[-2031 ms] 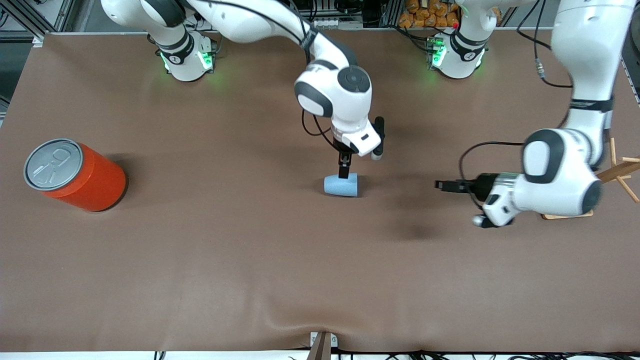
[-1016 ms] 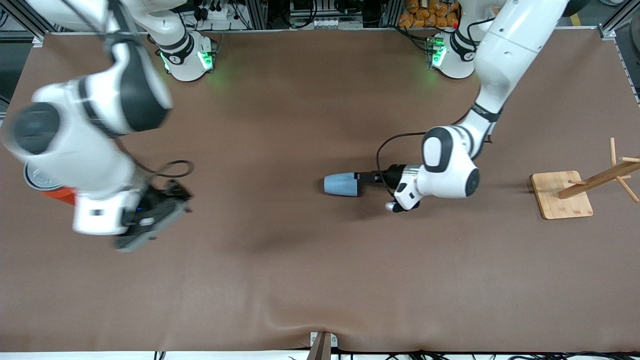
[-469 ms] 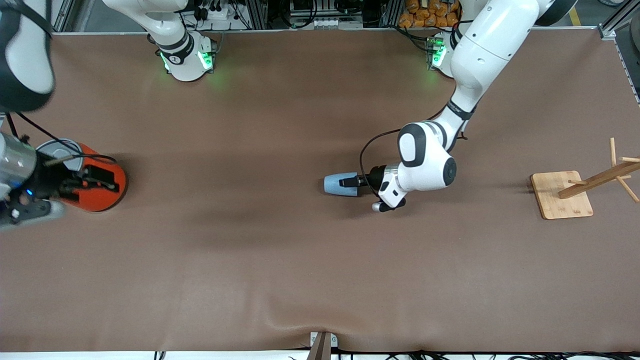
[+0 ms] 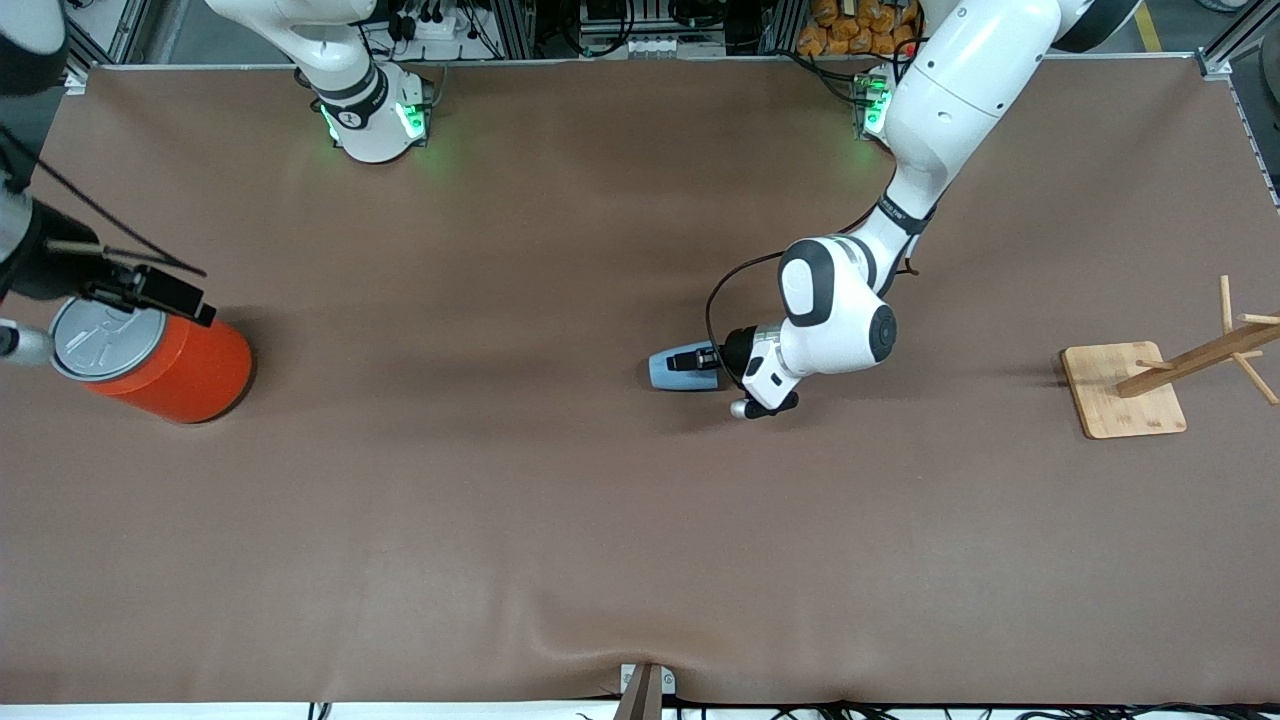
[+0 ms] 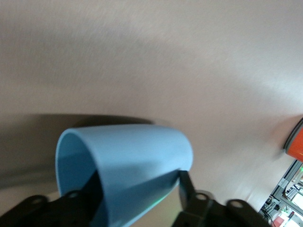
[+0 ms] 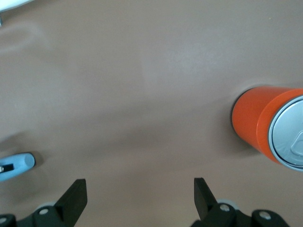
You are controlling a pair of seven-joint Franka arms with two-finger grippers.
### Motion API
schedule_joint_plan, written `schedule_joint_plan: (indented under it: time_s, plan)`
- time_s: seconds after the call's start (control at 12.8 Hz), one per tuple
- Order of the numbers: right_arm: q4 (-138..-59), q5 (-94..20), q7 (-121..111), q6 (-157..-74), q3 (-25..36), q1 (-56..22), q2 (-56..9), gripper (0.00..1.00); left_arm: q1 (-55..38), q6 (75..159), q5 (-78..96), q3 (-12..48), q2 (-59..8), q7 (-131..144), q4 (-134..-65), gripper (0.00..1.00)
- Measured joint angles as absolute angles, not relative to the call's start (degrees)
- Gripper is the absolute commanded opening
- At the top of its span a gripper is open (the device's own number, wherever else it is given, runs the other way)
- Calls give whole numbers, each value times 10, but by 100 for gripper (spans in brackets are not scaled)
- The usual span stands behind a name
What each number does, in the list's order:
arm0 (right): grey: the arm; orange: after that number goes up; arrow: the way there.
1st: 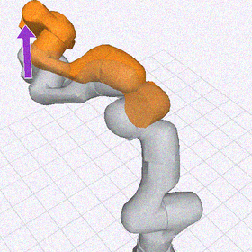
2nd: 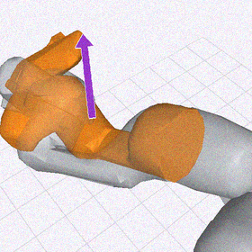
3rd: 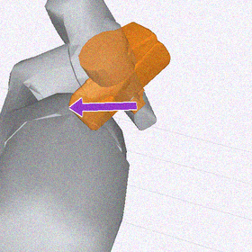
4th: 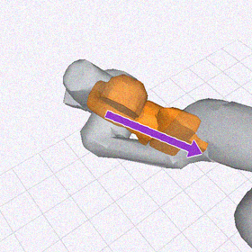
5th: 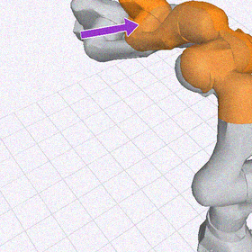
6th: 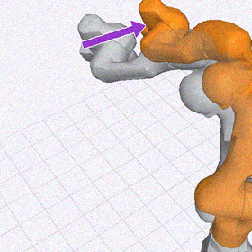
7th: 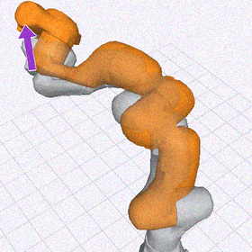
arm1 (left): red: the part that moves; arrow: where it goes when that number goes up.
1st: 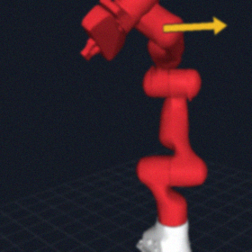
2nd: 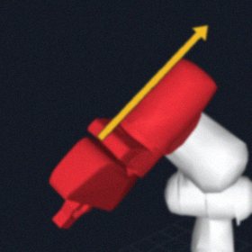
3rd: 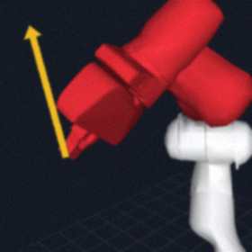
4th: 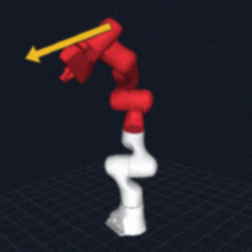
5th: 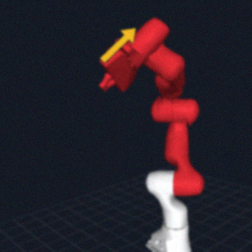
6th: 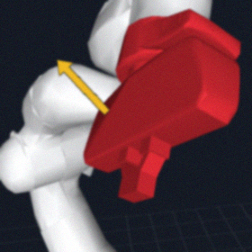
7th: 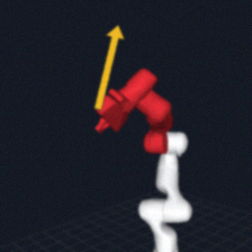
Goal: Flip cup
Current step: 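Carry the cup with the left gripper toward the wooden stand, turning it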
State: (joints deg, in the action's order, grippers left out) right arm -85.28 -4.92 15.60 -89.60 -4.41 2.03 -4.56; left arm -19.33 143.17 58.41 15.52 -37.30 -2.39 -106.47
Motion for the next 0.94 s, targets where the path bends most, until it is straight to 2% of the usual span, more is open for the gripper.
schedule_joint_plan:
  time_s: [0.16, 0.39, 0.94]
  plan:
    - [-927, -49, 156, -911, -39, 24, 10, 100, -194, 1444, 584, 155, -372, -28, -1059, 0]
    - [-956, -49, 162, -905, -37, 25, 29, 100, -195, 1452, 583, 155, -370, -30, -1055, 0]
    - [-889, -13, 163, -861, -38, 25, 18, 100, -180, 1458, 473, 123, -319, 1, -1055, 0]
